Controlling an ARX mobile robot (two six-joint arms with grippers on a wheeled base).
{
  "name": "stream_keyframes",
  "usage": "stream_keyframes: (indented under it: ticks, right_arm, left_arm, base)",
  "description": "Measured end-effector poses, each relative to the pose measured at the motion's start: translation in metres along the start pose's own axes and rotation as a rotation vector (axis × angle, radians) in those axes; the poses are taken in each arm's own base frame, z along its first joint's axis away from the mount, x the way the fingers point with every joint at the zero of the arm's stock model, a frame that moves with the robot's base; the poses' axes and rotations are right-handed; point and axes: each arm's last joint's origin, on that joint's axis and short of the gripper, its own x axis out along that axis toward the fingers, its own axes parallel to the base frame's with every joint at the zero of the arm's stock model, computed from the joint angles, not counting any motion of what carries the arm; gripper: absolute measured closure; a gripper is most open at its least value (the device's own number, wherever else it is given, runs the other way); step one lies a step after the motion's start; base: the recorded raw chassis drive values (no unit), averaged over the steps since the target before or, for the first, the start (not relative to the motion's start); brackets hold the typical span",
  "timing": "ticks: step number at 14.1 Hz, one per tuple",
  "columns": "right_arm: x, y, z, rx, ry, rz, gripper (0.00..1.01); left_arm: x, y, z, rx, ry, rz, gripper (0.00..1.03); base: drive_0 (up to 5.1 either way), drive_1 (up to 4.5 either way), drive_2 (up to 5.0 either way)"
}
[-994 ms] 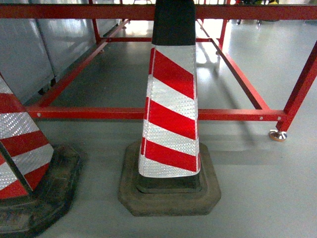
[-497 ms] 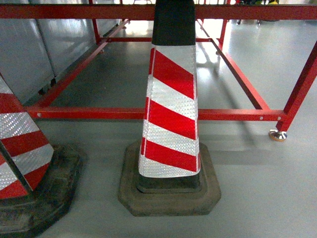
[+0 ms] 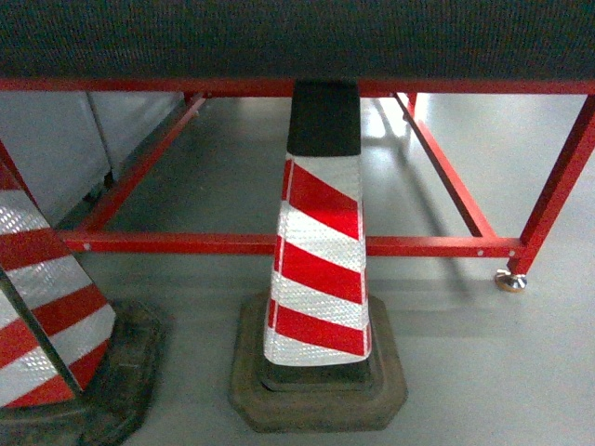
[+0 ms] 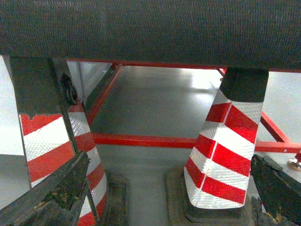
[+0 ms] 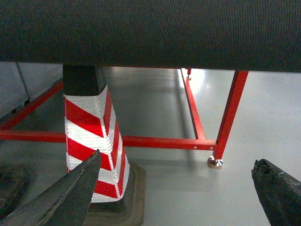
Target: Sort blue parts and orange caps into right shelf containers
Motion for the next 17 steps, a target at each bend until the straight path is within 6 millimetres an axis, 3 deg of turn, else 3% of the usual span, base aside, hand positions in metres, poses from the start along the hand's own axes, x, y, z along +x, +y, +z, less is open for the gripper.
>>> stream_keyframes:
  ticks: [17]
  right_arm:
    - [0.0000,0.0000,0.0000,0.008,0.000,0.000,0.03]
  left_arm:
    - [0.0000,0.0000,-0.0001,0.000,0.001,0.000,0.05]
  base:
    - [0.0,0.00,0.0]
